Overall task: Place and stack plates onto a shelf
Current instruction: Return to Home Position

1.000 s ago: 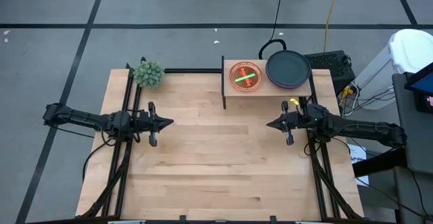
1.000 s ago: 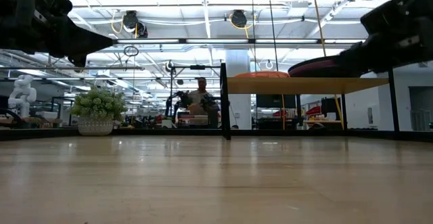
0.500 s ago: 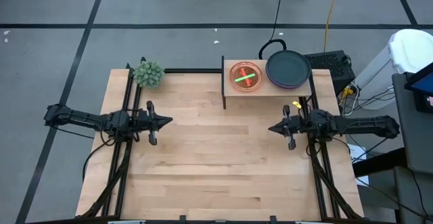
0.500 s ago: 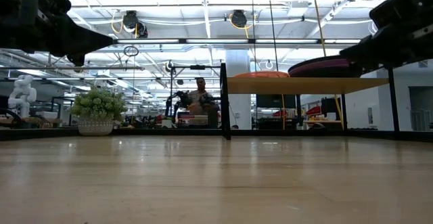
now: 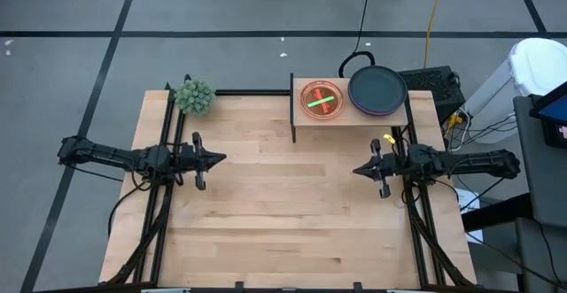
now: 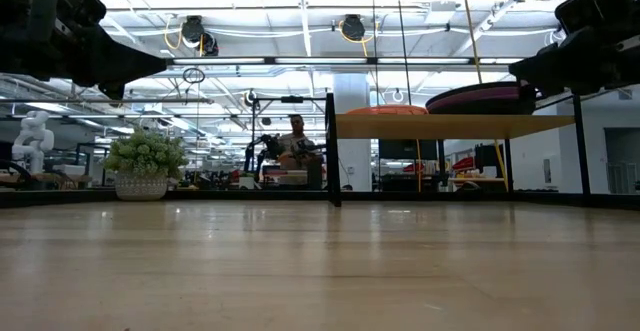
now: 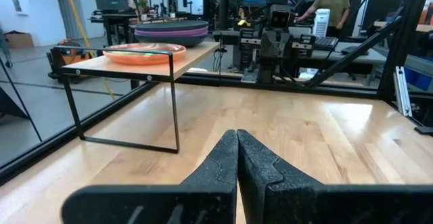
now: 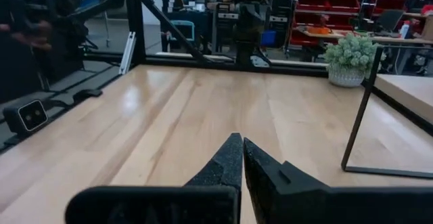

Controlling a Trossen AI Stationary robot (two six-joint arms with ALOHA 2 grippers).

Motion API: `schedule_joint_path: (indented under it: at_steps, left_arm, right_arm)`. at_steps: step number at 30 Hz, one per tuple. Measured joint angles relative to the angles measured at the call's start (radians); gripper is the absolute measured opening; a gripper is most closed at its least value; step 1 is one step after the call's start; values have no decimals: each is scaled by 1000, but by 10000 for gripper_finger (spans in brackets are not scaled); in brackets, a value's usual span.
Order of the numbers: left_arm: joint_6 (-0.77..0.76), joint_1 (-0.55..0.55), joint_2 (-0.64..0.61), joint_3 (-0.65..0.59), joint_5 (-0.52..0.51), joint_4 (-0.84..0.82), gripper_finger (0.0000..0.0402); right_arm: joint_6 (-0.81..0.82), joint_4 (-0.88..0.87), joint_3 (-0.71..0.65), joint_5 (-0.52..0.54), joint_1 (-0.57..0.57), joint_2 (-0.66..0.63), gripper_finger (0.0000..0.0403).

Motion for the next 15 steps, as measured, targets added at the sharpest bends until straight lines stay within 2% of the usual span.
schedule_joint_path:
  at_steps: [15]
  left_arm:
    - [5, 0, 0, 0, 12, -3, 1]
  right_arm:
    - [-27, -7, -2, 22, 0, -83, 0]
